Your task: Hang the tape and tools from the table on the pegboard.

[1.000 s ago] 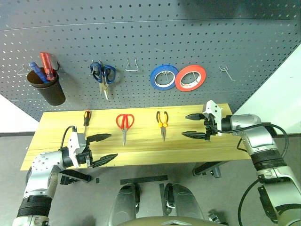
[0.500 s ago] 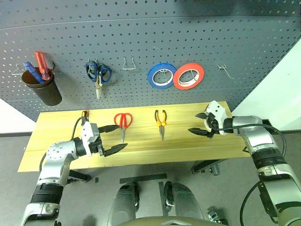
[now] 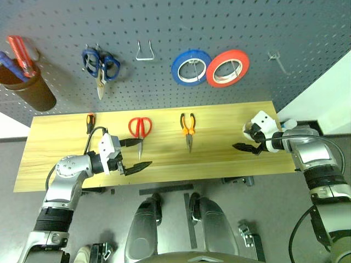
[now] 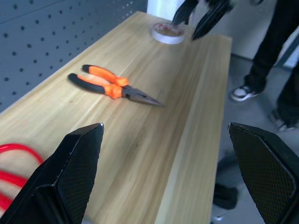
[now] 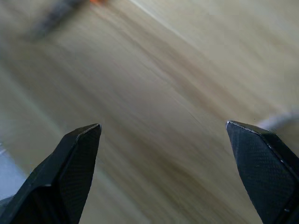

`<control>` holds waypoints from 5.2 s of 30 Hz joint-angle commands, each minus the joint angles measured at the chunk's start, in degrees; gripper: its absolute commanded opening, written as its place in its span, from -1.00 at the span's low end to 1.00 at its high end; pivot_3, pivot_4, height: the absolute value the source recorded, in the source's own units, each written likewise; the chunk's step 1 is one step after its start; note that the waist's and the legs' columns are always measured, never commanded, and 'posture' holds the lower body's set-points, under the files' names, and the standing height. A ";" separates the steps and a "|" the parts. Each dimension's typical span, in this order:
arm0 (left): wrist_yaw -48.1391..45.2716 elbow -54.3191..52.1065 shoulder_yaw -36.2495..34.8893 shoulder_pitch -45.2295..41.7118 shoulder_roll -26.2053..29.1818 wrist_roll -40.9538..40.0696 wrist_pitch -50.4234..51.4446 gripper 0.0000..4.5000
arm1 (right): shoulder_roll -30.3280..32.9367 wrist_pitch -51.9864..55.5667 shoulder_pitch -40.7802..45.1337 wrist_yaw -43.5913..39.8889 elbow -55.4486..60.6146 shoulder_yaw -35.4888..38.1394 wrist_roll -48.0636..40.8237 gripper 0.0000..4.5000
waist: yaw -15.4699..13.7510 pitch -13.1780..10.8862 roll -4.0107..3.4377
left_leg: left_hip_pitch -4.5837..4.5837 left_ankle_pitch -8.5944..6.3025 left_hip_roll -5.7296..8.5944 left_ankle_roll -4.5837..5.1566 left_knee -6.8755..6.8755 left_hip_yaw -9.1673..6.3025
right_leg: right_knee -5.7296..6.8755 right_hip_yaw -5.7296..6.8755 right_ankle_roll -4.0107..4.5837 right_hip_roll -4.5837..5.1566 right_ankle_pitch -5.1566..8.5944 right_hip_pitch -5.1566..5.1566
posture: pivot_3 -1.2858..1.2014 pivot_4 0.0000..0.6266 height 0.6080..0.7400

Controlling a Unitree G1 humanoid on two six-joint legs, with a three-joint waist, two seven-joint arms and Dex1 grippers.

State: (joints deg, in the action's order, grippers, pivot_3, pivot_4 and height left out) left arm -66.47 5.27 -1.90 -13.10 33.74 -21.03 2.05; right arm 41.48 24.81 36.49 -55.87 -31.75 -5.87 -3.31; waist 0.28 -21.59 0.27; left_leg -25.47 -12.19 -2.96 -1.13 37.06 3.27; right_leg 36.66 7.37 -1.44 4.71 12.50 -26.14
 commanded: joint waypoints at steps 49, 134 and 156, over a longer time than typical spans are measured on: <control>2.60 -3.97 6.42 -11.52 -3.14 2.35 8.98 1.00 | -4.55 -2.03 17.76 7.42 -26.35 -3.18 10.02 -0.99 | 0.90 -3.30 0.37 | 0.09 0.00 0.02 0.01 0.04 1.52 | 0.54 -1.01 -0.56 0.01 0.01 -0.71 | -0.02 0.40 1.00; 4.37 -4.83 -9.29 -9.83 -1.36 -12.91 6.48 1.00 | -3.74 -19.46 17.40 5.59 -5.22 9.38 -4.84 0.65 | 3.55 7.06 1.16 | 0.07 0.35 0.08 0.48 1.06 1.55 | 0.46 -1.05 -0.54 -0.20 -1.24 -0.26 | -0.05 -0.56 1.00; 10.45 2.00 -3.12 -3.57 0.07 1.50 3.80 1.00 | -13.85 34.07 6.52 15.58 24.39 2.95 -13.76 0.98 | 3.61 7.13 1.10 | 0.07 0.42 -0.08 0.56 1.11 1.38 | 0.45 -1.11 -0.35 -0.18 -1.34 -0.37 | -0.06 -0.30 1.00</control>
State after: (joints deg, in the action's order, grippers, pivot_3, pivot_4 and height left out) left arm -56.43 6.88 -5.12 -16.82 33.17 -20.71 7.43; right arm 28.71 57.02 40.62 -41.35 -7.58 -2.36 -16.50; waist 3.90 -14.46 1.37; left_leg -25.42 -11.77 -3.04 -0.56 38.16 4.65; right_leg 37.10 6.26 -1.79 4.53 11.17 -26.53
